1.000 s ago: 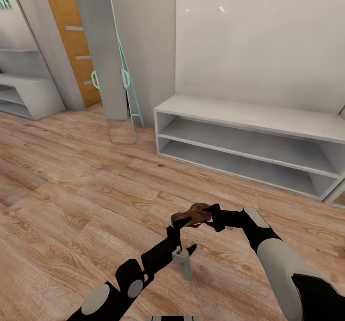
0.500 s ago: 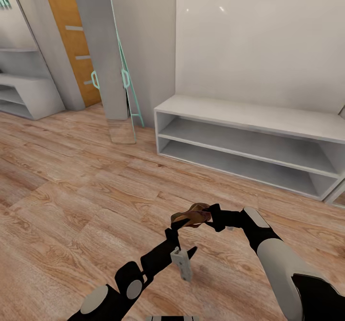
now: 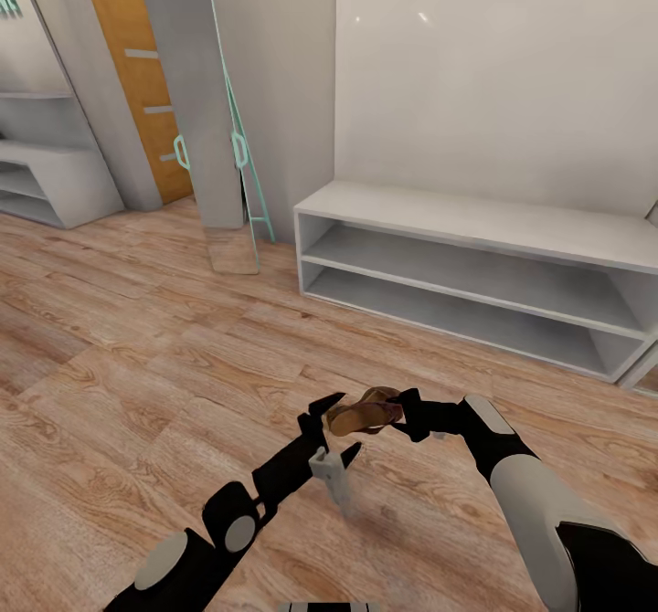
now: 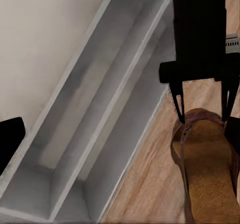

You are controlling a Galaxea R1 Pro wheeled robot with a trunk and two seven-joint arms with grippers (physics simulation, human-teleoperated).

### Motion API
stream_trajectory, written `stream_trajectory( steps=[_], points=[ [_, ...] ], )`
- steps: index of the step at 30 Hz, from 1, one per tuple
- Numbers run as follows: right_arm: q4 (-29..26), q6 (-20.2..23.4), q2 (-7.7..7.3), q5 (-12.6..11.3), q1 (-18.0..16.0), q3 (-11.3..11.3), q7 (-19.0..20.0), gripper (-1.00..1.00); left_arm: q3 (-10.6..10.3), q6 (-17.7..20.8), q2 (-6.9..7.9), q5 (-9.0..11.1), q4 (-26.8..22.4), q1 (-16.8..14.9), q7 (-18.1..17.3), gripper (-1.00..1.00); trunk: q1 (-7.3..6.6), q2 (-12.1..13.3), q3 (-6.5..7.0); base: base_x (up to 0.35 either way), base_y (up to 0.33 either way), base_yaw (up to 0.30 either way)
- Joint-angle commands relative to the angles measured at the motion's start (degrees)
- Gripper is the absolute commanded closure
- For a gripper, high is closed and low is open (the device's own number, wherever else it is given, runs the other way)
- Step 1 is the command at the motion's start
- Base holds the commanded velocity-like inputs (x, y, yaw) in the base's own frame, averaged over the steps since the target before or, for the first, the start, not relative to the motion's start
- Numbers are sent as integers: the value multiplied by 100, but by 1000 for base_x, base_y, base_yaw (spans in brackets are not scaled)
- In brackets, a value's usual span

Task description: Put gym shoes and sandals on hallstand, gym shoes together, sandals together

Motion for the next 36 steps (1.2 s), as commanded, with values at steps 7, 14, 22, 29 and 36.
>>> stream_trajectory(
  steps=[7, 14, 22, 29, 36],
  points=[
    [0, -1, 2, -2, 0, 0, 0, 100, 97, 7, 75, -192, 102, 0, -7, -100, 0, 0, 0, 0, 0, 0],
    [0, -1, 2, -2, 0, 1, 0, 100, 115, 9, 89, -233, 285, 0, -2, -100, 0, 0, 0, 0, 0, 0],
    [0, -1, 7, -7, 0, 1, -6, 100, 129, 9, 94, -248, 369, 0, -4, -100, 0, 0, 0, 0, 0, 0],
    [0, 8, 75, -10, 0, 1, -13, 100, 135, 9, 95, -254, 408, 0, -1, -100, 0, 0, 0, 0, 0, 0],
    [16, 291, 163, -9, 0, 1, -13, 100, 162, 9, 95, -256, 415, 0, -1, -100, 0, 0, 0, 0, 0, 0]
  ],
)
